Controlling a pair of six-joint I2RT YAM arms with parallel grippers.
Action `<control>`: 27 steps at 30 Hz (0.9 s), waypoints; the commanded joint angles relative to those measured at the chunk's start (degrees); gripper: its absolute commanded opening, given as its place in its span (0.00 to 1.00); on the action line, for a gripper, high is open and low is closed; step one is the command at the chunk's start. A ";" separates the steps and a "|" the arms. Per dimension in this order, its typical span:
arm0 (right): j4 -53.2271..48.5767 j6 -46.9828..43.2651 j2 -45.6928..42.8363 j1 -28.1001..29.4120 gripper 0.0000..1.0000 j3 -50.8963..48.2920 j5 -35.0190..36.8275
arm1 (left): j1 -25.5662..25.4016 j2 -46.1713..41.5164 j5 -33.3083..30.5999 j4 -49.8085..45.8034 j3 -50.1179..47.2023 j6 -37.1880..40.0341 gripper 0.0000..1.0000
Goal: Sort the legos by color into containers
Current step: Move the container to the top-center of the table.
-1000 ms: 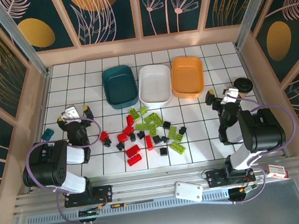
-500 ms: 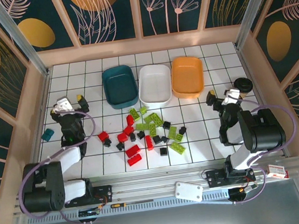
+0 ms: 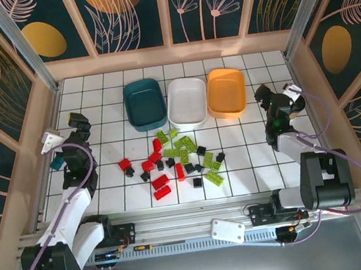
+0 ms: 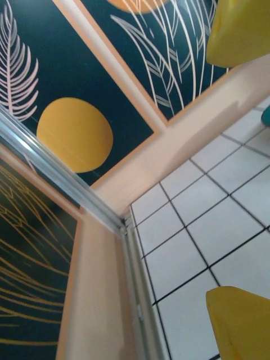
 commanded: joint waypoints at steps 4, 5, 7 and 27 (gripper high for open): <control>-7.94 11.84 3.98 -2.06 0.87 0.77 -23.72 | 0.30 -2.76 16.35 -3.58 0.73 -2.83 0.99; -12.04 9.33 4.82 -1.19 0.87 3.24 -23.39 | 0.30 -2.47 18.87 -3.79 1.12 -2.71 0.99; -17.55 5.47 6.46 0.97 0.87 6.87 -21.01 | 0.27 -1.43 24.58 -3.79 1.78 -2.62 0.97; -35.36 -1.14 23.48 4.29 0.44 23.82 -18.20 | -1.01 5.75 39.63 -14.56 5.48 1.18 0.72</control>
